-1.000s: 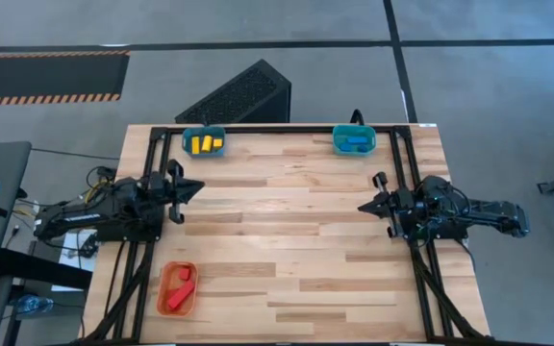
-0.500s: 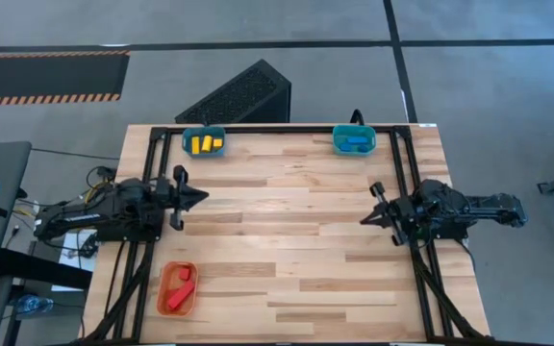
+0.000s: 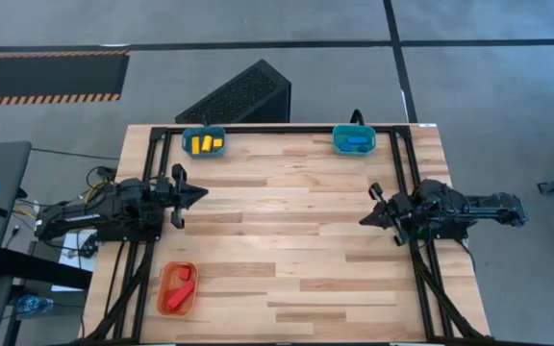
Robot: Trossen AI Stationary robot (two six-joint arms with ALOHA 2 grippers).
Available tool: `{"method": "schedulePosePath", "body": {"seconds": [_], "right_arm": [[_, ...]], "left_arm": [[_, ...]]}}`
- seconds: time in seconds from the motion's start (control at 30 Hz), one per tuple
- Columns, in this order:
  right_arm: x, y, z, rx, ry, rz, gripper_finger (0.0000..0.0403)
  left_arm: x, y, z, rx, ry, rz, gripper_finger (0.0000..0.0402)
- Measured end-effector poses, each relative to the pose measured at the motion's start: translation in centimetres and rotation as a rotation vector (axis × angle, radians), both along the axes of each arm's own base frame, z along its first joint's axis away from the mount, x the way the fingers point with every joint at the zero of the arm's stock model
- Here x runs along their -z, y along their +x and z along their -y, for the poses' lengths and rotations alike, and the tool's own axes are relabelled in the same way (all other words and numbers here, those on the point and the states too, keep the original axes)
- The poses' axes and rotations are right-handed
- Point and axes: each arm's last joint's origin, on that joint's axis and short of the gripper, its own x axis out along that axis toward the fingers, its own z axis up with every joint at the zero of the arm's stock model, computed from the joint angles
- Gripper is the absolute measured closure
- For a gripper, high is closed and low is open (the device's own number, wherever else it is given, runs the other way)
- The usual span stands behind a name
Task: Sort & place blocks by color
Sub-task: Return to Home Position
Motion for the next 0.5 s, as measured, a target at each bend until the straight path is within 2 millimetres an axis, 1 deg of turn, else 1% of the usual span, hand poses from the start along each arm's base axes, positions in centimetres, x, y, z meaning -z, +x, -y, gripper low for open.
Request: {"method": "schedulePosePath", "body": {"seconds": [0.07, 0.13, 0.2, 0.27, 0.4, 0.5], "right_arm": [[0.0, 0.0, -0.2, -0.040, 0.026, -0.011, 0.0388], [0.0, -0.1, -0.6, -0.095, 0.017, -0.013, 0.0388], [0.0, -0.1, -0.9, -0.126, -0.017, 0.002, 0.0387], [0.0, -0.2, -1.2, -0.154, -0.061, 0.022, 0.0386], [0.0, -0.3, -1.6, -0.192, -0.121, 0.052, 0.0386], [0.0, -0.3, -1.7, -0.180, -0.131, 0.058, 0.0389]], "left_arm": [[0.2, 0.0, 0.0, 0.000, -0.003, -0.022, 0.0401], [0.7, 0.1, 0.0, 0.000, -0.011, -0.068, 0.0401], [1.0, 0.1, 0.0, -0.004, -0.018, -0.105, 0.0401], [0.9, 0.1, 0.0, -0.006, -0.006, -0.098, 0.0401], [-0.5, 0.0, 0.0, 0.007, 0.026, 0.046, 0.0401], [-1.3, -0.2, 0.2, 0.044, 0.050, 0.129, 0.0401]]}}
